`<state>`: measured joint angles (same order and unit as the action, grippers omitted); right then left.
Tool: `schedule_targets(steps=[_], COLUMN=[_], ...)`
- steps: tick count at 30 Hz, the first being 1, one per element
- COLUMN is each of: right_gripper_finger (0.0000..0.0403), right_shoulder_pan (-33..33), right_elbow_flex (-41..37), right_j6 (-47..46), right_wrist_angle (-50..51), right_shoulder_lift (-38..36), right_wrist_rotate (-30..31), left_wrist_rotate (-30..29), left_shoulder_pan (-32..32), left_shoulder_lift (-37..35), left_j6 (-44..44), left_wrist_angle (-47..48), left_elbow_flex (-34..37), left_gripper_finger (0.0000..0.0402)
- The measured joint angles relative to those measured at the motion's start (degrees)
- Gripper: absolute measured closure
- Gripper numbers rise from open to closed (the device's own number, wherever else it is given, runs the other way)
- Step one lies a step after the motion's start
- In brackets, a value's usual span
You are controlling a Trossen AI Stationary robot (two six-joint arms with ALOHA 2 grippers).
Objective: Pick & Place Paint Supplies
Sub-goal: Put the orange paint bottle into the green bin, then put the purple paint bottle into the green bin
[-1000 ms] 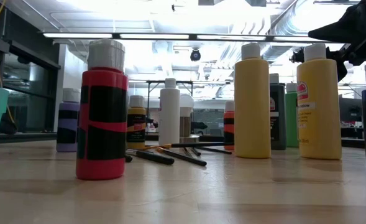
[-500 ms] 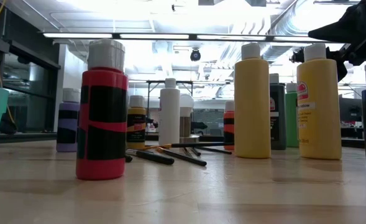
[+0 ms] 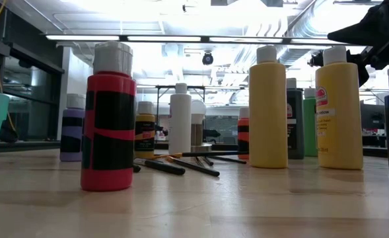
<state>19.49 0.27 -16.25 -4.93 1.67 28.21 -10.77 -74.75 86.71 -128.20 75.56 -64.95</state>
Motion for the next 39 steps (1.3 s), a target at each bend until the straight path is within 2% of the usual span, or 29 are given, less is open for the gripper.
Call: schedule_targets(steps=[11, 22, 27, 33, 36, 39], right_gripper_finger=[0.0104, 0.0104, 0.0104, 0.0104, 0.0104, 0.0104], right_shoulder_pan=[0.0, 0.0, 0.0, 0.01, 0.01, 0.02], right_elbow_flex=[0.0, 0.0, 0.01, 0.0, 0.02, 0.01], right_j6=[0.02, 0.0, 0.02, 0.0, 0.01, 0.01], right_wrist_angle=[0.0, 0.0, 0.0, 0.0, 0.0, 0.0], right_shoulder_lift=[0.0, 0.0, 0.0, 0.0, 0.0, 0.0], right_wrist_rotate=[0.0, 0.0, 0.0, 0.0, 0.0, 0.0], left_wrist_rotate=[-0.15, 2.5, 3.62, -4.14, -11.18, -17.18], left_shoulder_pan=[-0.28, -0.25, 1.07, 5.44, 9.58, 15.73], left_shoulder_lift=[0.86, 0.62, -2.04, -5.19, -6.77, -8.78], left_j6=[-2.28, -2.81, -2.49, 3.96, 13.06, 27.69], left_wrist_angle=[-0.32, -0.93, 1.54, 12.01, 14.5, 13.6], left_elbow_flex=[0.02, 0.02, -2.31, -9.09, -11.78, -12.41], left_gripper_finger=[0.0274, 0.0174, 0.0159, 0.0158, 0.0158, 0.0158])
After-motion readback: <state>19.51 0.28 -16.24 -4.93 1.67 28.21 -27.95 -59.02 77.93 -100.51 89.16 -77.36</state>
